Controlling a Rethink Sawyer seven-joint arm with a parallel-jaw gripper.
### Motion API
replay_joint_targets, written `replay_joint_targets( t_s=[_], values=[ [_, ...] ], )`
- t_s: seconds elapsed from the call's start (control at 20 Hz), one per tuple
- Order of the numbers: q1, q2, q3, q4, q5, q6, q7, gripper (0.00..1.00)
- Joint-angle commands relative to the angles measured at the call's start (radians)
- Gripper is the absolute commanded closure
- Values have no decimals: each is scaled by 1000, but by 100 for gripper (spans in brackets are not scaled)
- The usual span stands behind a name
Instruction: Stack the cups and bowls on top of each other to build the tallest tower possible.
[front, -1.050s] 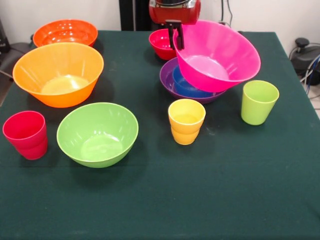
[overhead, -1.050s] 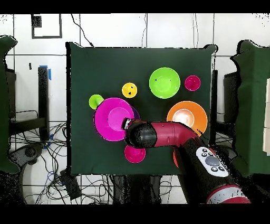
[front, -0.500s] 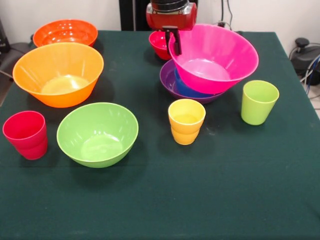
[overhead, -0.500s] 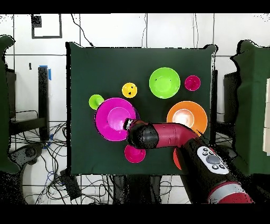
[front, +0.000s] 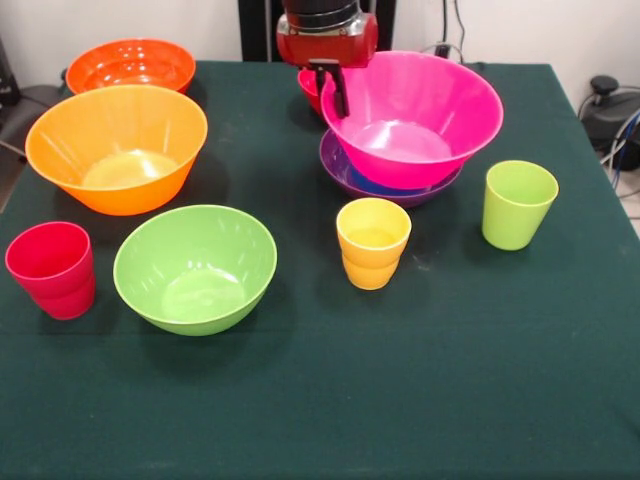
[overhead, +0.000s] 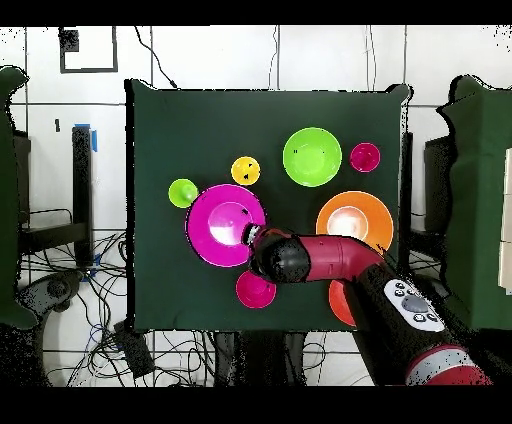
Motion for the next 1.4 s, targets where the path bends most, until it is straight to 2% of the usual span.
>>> replay_joint_targets(
  t_s=[0.05,0.35,0.55,0.9,1.4],
  values=[
    [-57,47,18,-76,-115,47,-128,100],
    [-75,50,30,-74,-132,56,-137,100],
    [-64,44,28,-60,-132,48,-112,100],
    [21,5,-17,18,-113,-22,12,100],
    [93,45,-71,56,-92,-140,88,100]
  ],
)
